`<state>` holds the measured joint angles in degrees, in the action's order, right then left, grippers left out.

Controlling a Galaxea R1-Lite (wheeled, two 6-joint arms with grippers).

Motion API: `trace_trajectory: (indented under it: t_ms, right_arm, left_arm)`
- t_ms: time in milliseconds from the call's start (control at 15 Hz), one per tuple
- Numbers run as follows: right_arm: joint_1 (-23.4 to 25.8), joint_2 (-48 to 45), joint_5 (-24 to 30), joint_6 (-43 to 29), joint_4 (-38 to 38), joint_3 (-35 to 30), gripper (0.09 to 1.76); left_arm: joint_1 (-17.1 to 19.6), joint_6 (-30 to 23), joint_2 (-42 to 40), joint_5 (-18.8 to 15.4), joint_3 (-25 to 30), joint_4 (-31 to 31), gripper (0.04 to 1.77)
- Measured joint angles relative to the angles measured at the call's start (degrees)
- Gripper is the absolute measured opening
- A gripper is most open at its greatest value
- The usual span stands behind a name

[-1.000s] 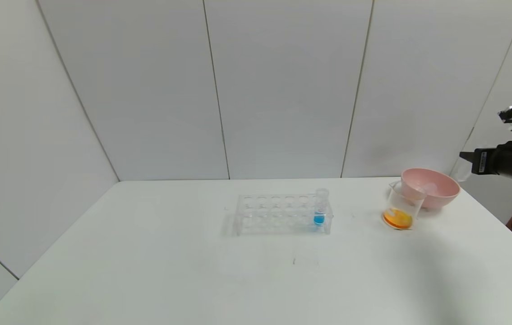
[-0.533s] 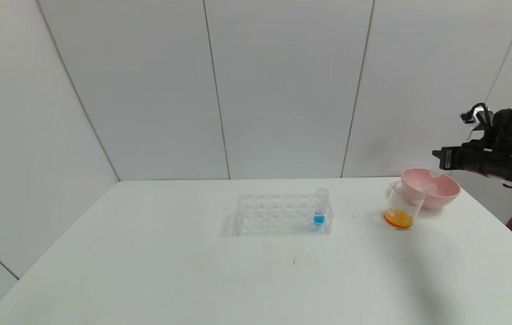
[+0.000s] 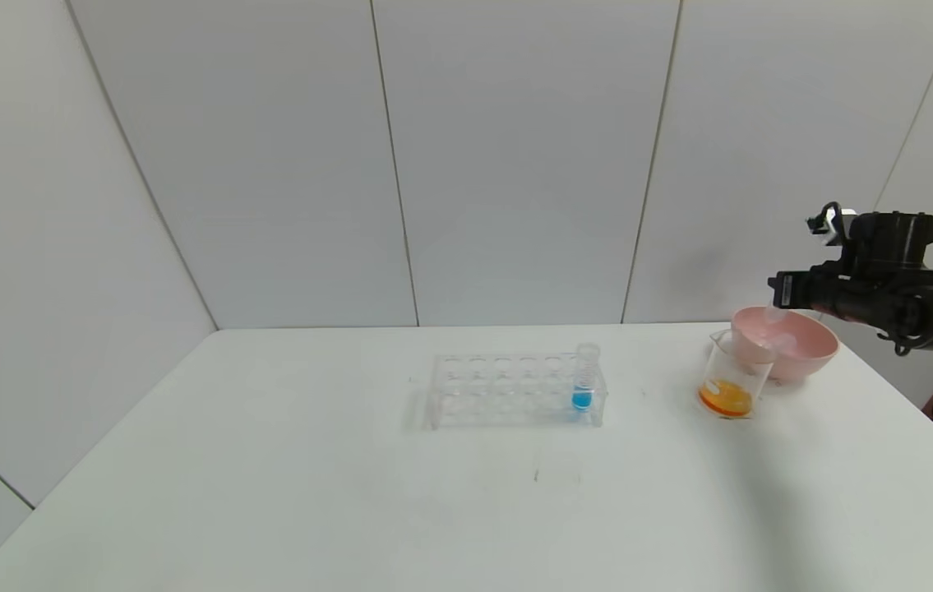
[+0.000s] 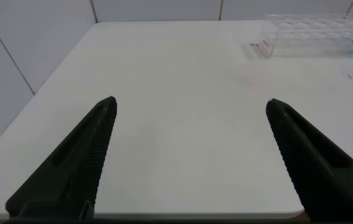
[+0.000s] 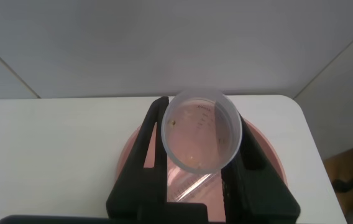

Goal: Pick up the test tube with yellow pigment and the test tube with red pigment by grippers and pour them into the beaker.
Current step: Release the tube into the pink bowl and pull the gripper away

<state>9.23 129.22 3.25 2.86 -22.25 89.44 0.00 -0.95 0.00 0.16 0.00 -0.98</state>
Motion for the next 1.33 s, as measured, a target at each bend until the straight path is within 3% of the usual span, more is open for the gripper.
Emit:
trace_trajectory:
  t_ms: [1133,1333]
  right_arm:
    - [0.1,0.5,0.2,0.0,0.8,-0.2,0.55]
    - [0.2,0.4,0.3,0.0,0.8,-0.3,0.90]
  left_arm:
    - [0.0,0.0,0.0,0.0,0.0,0.0,1.72]
    - [0.0,0.0,0.0,0.0,0.0,0.0,1.72]
